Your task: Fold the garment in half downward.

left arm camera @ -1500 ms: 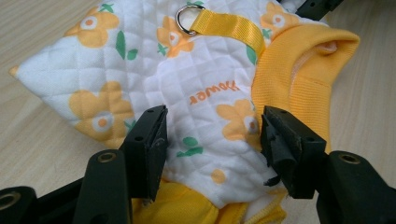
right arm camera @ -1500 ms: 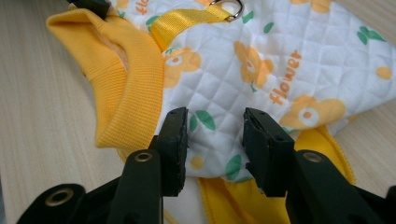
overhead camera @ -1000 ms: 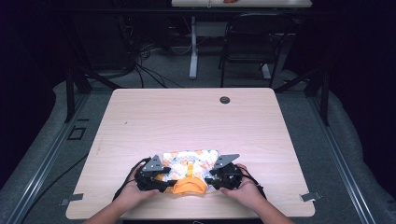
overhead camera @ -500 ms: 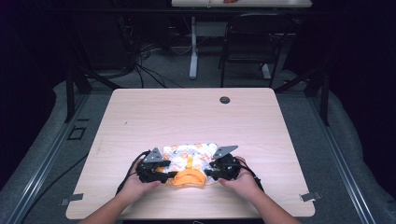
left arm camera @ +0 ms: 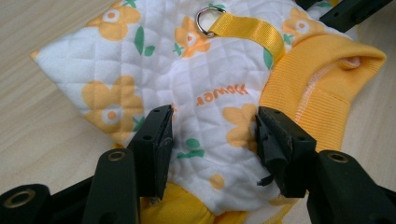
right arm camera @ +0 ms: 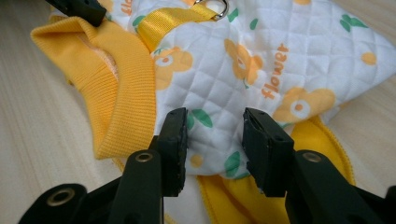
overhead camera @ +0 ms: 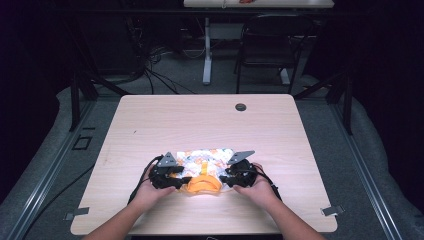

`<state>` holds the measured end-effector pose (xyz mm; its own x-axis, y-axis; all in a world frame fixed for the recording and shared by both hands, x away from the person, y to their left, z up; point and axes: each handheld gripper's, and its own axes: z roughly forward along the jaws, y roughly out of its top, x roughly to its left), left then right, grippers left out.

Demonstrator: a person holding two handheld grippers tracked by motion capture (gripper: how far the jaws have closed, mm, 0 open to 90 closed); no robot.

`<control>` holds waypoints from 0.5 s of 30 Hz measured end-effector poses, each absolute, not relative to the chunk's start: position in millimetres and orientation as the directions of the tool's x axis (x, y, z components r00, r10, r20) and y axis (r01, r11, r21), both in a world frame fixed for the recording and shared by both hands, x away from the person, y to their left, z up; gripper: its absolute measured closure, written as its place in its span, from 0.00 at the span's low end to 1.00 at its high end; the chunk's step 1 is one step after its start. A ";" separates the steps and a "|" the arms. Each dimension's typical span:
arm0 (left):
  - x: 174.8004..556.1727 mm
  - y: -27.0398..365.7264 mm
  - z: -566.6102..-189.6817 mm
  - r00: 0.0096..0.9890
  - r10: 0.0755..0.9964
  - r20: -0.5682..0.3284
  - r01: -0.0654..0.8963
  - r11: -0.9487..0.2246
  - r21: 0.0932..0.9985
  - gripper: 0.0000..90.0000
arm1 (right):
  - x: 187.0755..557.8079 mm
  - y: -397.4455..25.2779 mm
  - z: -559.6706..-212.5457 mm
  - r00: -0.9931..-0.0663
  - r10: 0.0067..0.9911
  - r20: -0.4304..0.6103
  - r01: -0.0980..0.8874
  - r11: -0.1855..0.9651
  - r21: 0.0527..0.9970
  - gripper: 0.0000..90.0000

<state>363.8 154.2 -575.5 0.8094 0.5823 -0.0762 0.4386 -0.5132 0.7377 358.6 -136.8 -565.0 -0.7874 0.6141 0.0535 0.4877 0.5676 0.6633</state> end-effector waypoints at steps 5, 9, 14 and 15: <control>374.2 151.1 -575.1 0.795 0.603 -0.065 0.445 -0.507 0.738 0.52 | 367.0 -136.1 -564.6 -0.779 0.625 0.053 0.497 0.563 0.660 0.67; 381.0 152.1 -577.0 0.779 0.622 -0.082 0.460 -0.478 0.749 0.53 | 376.9 -135.5 -564.9 -0.765 0.642 0.051 0.507 0.551 0.663 0.67; 391.7 149.5 -576.4 0.765 0.641 -0.064 0.463 -0.478 0.746 0.53 | 387.5 -131.9 -564.3 -0.756 0.654 0.034 0.508 0.552 0.661 0.66; 393.5 149.8 -577.1 0.763 0.643 -0.069 0.465 -0.470 0.750 0.53 | 390.0 -131.4 -564.5 -0.753 0.657 0.031 0.508 0.551 0.662 0.66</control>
